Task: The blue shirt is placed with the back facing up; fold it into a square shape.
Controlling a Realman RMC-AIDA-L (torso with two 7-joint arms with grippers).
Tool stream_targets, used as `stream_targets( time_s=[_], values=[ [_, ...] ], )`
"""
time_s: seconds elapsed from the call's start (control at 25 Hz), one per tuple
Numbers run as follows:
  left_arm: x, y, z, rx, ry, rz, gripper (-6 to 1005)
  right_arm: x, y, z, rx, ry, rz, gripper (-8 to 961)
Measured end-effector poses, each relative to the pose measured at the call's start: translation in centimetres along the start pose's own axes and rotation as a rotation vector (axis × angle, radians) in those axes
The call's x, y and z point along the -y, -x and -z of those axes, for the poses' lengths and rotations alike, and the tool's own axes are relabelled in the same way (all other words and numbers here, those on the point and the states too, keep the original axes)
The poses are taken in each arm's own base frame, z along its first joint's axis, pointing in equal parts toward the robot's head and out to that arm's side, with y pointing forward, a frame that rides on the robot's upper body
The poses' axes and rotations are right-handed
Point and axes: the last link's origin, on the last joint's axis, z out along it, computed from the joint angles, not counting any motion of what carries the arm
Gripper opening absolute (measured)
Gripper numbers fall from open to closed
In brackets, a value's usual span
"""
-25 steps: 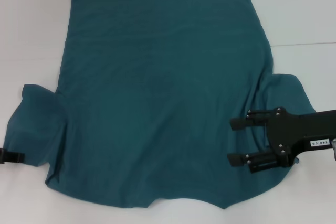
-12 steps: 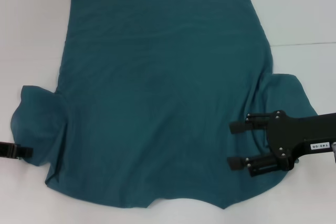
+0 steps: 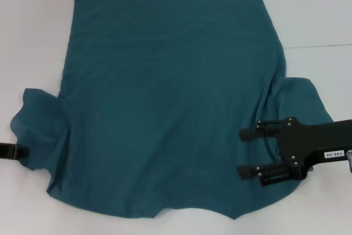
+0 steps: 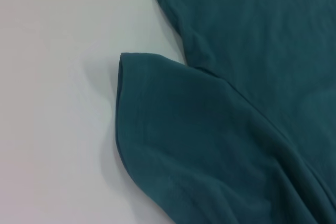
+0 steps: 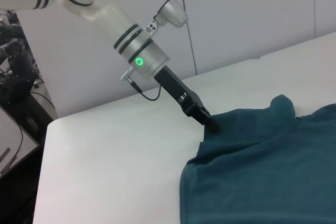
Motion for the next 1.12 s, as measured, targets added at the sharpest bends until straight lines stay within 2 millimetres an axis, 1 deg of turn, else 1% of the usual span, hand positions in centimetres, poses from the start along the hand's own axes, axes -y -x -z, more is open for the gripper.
stream_targets(
  time_s=[0.24, 0.56, 0.72, 1.0, 1.12],
  values=[
    [-0.1, -0.3, 0.1, -0.026, 0.006, 0.005, 48, 0.1, 0.2, -0.1, 0.008, 0.001, 0.006, 908],
    [-2.2, -2.5, 1.5, -0.104, 0.137, -0.013, 58, 0.1, 0.8, 0.2, 0.071, -0.014, 0.019, 908],
    [-3.3, -3.5, 1.8, -0.130, 0.187, -0.025, 66, 0.1, 0.8, 0.3, 0.075, -0.020, 0.020, 909],
    [-5.4, -4.8, 0.9, -0.142, 0.234, -0.052, 81, 0.3, 0.7, 0.6, 0.098, -0.040, 0.019, 909],
    [-6.8, -5.7, 0.4, -0.148, 0.254, -0.077, 87, 0.4, 0.6, 0.6, 0.115, -0.045, 0.022, 909]
  ],
)
